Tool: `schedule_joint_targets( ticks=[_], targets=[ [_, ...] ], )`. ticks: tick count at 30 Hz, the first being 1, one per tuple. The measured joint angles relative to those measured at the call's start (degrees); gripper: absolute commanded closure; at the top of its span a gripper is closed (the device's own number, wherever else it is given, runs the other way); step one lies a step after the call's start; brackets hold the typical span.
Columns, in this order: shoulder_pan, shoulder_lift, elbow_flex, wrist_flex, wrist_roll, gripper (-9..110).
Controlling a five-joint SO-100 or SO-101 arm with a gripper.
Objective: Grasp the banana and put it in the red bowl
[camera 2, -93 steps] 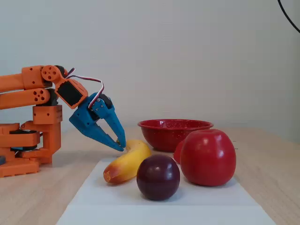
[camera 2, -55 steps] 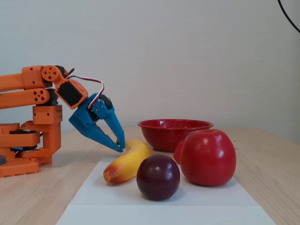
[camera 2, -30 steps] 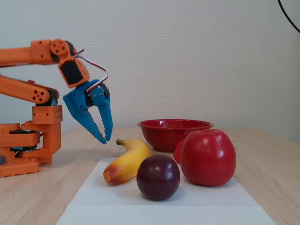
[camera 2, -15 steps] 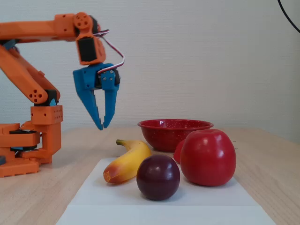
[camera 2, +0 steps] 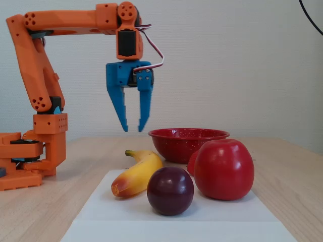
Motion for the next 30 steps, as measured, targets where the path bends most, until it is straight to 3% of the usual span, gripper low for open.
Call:
schedule_joint_targets(
  ticks=[14,30],
  targets=[
    [3.69,-5.98,3.08,-2.81,2.90,52],
    [3.25,-10.99,8.96,-11.07,3.60,43]
  ],
)
